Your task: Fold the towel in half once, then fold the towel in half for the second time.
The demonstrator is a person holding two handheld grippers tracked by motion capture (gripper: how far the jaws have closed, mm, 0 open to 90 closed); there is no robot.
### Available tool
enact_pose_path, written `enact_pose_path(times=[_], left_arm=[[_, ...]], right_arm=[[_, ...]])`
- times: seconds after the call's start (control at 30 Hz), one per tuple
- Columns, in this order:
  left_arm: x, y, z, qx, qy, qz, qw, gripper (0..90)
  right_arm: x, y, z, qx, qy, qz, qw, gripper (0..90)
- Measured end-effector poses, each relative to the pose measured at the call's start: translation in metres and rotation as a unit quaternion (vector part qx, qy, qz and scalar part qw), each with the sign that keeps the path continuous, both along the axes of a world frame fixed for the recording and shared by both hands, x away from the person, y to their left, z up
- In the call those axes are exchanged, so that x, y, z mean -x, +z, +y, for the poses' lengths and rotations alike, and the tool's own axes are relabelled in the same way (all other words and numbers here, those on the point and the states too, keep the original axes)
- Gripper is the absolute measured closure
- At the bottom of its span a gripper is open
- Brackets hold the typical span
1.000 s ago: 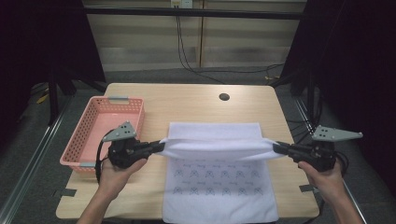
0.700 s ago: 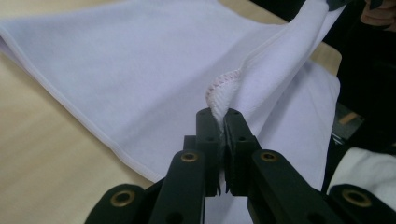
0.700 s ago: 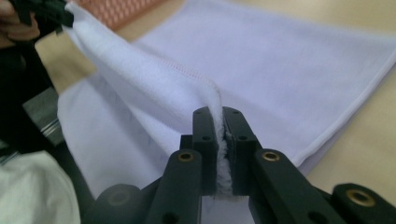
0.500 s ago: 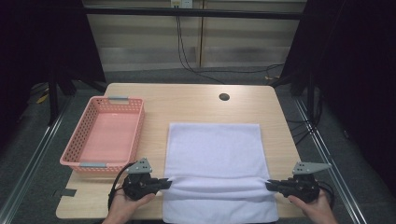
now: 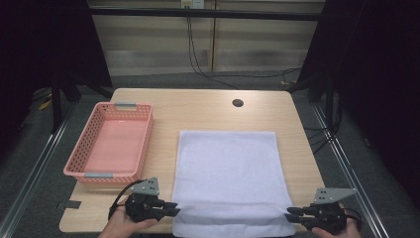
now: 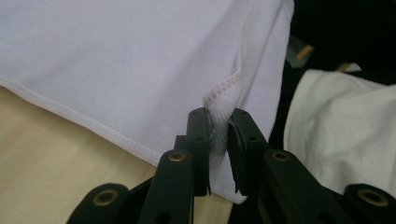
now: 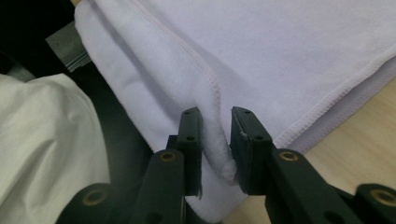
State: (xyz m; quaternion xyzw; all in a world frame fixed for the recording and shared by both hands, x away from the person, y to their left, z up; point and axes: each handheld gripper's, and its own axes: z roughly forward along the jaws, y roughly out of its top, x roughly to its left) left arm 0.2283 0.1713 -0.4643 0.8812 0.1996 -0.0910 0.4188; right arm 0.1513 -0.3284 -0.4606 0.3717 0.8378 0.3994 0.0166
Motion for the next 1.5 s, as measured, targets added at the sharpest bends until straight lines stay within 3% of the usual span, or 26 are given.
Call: enact_pose_path(times=[0.03,0.1,0.13,0.2,0.3,0.4,0.5,0.57,0.6,0.63,0.67,0.7,0.77,0.83,0.87,0.93,0.97,1.0,1.03,1.07,1.17,1.23,1.27,1.3,1.33,1.5], left_arm=[[0.004,-0.003,-0.002,-0.009,-0.019,0.002,0.9998,77.3],[0.006,-0.003,-0.001,-0.012,-0.019,0.006,0.9997,75.5],[0.008,-0.001,0.003,0.015,-0.019,0.020,0.9995,75.4],[0.009,0.001,0.006,0.032,-0.007,0.025,0.9991,72.9],[0.006,0.000,0.005,0.032,0.015,0.029,0.9990,69.3],[-0.014,-0.003,-0.008,0.023,0.047,0.011,0.9986,59.9],[-0.035,-0.004,-0.021,-0.016,0.086,-0.001,0.9962,55.1],[-0.042,-0.004,-0.024,-0.012,0.088,0.000,0.9961,53.7],[-0.050,-0.005,-0.028,-0.006,0.088,0.000,0.9961,53.2],[-0.058,-0.006,-0.031,-0.014,0.093,-0.001,0.9956,52.9],[-0.073,-0.007,-0.039,-0.035,0.116,0.004,0.9926,52.4],[-0.073,-0.007,-0.039,-0.035,0.116,0.004,0.9926,52.3],[-0.085,-0.007,-0.052,-0.036,0.126,0.010,0.9913,50.6],[-0.087,-0.008,-0.055,-0.036,0.123,0.005,0.9917,49.7],[-0.090,-0.013,-0.060,-0.049,0.117,-0.013,0.9918,48.8],[-0.092,-0.018,-0.059,-0.076,0.139,-0.037,0.9867,48.9],[-0.092,-0.018,-0.059,-0.076,0.139,-0.037,0.9867,49.5],[-0.094,-0.022,-0.057,-0.102,0.139,-0.040,0.9842,50.8],[-0.092,-0.025,-0.057,-0.104,0.140,-0.039,0.9838,53.9],[-0.088,-0.025,-0.059,-0.113,0.138,-0.061,0.9820,54.3],[-0.082,-0.024,-0.064,-0.132,0.127,-0.084,0.9795,60.1],[-0.078,-0.024,-0.063,-0.128,0.130,-0.083,0.9797,71.4],[-0.076,-0.025,-0.062,-0.119,0.124,-0.080,0.9818,71.4],[-0.074,-0.028,-0.058,-0.093,0.111,-0.062,0.9875,78.2],[-0.073,-0.028,-0.056,-0.089,0.106,-0.057,0.9888,80.8],[-0.063,-0.029,-0.053,-0.073,0.104,-0.033,0.9914,82.2]], right_arm=[[0.002,0.000,-0.001,-0.003,0.002,0.000,1.0000,72.7],[0.005,0.001,-0.002,-0.008,0.010,0.005,0.9999,72.8],[0.008,0.001,-0.003,-0.009,0.015,0.005,0.9998,72.7],[0.012,0.002,-0.004,-0.016,0.011,0.003,0.9998,71.9],[0.013,0.002,-0.007,-0.020,-0.006,-0.008,0.9997,70.7],[-0.002,0.001,-0.009,-0.029,-0.046,-0.023,0.9982,66.6],[-0.021,-0.001,-0.003,-0.018,-0.051,-0.025,0.9982,64.9],[-0.027,-0.001,0.001,-0.013,-0.054,-0.027,0.9981,62.7],[-0.042,-0.003,0.009,-0.008,-0.051,-0.029,0.9982,60.4],[-0.051,-0.004,0.013,-0.006,-0.053,-0.030,0.9981,58.5],[-0.059,-0.005,0.017,-0.002,-0.053,-0.026,0.9982,57.1],[-0.059,-0.005,0.017,-0.002,-0.053,-0.026,0.9982,57.1],[-0.087,-0.013,0.027,0.020,-0.068,-0.024,0.9972,53.5],[-0.095,-0.016,0.029,0.030,-0.076,-0.023,0.9964,53.5],[-0.112,-0.023,0.032,0.030,-0.082,-0.008,0.9962,53.2],[-0.121,-0.028,0.036,0.047,-0.100,-0.017,0.9937,50.6],[-0.125,-0.030,0.038,0.049,-0.096,-0.016,0.9940,50.5],[-0.127,-0.032,0.039,0.058,-0.098,-0.021,0.9932,50.4],[-0.128,-0.034,0.041,0.067,-0.101,-0.021,0.9924,50.2],[-0.127,-0.035,0.041,0.072,-0.095,-0.029,0.9924,50.3],[-0.123,-0.035,0.043,0.081,-0.093,-0.033,0.9918,52.4],[-0.119,-0.034,0.044,0.100,-0.089,-0.042,0.9901,59.3],[-0.117,-0.034,0.044,0.099,-0.080,-0.044,0.9909,63.8],[-0.112,-0.034,0.042,0.094,-0.072,-0.045,0.9919,71.3],[-0.109,-0.034,0.040,0.090,-0.072,-0.042,0.9925,75.0],[-0.091,-0.033,0.037,0.085,-0.063,-0.027,0.9941,80.1]])
